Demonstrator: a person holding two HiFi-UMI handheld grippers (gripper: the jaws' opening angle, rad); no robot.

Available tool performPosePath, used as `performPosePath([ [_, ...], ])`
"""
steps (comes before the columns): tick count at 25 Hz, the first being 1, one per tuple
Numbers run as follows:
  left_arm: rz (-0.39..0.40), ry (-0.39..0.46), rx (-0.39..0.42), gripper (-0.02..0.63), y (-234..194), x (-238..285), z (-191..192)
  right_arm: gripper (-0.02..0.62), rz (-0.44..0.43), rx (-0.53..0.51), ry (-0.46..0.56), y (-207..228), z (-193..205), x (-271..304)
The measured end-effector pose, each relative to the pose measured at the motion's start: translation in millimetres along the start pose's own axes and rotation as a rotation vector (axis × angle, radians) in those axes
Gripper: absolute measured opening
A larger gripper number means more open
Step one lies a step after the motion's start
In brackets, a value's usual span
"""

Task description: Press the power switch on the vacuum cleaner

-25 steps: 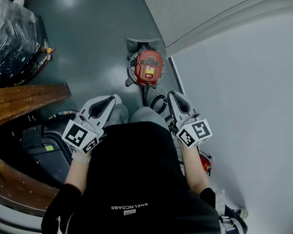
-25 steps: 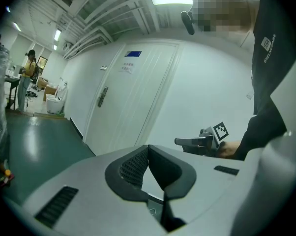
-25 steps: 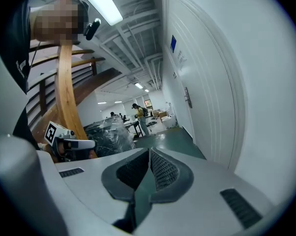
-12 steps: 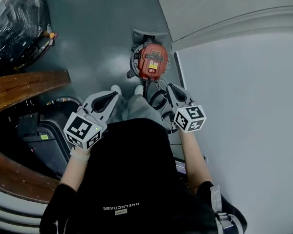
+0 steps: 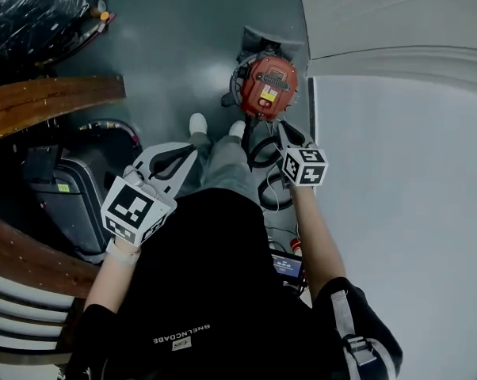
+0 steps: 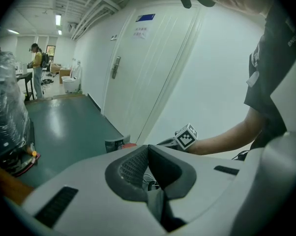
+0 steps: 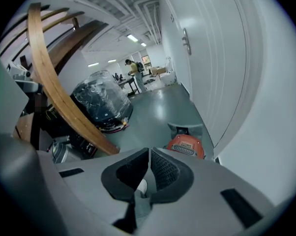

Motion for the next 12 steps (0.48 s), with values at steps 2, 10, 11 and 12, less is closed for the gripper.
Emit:
performPosePath([
  [2,-0.019,-0.018,-0.025,0.015,0,5,6,0.035,-0.004,-0.022,-0.057,10,14,21],
  [10,-0.063,-0.067,-0.1,0.015,-9,28,34,0.034,0.027,-0.074,-0.194,53,63,96],
  [11,-0.069,-0.074,-0.102,0.015,-10,32,37,0.035,0.03,-0.082,-0.209,58,68,105],
  [12,-0.075,-0.081,-0.103,0.015,-11,35,41,0.034,0.033,-0.091,-0.225,64,72,115],
])
Point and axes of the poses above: the fingertips, and each gripper's own axes: x forward along the fingers, y to its right, z out of its underside, the point moved 5 cm from there along -x, backward along the fingers, and after that the axes turned 6 degrees about -z, right-handed, at the moved point
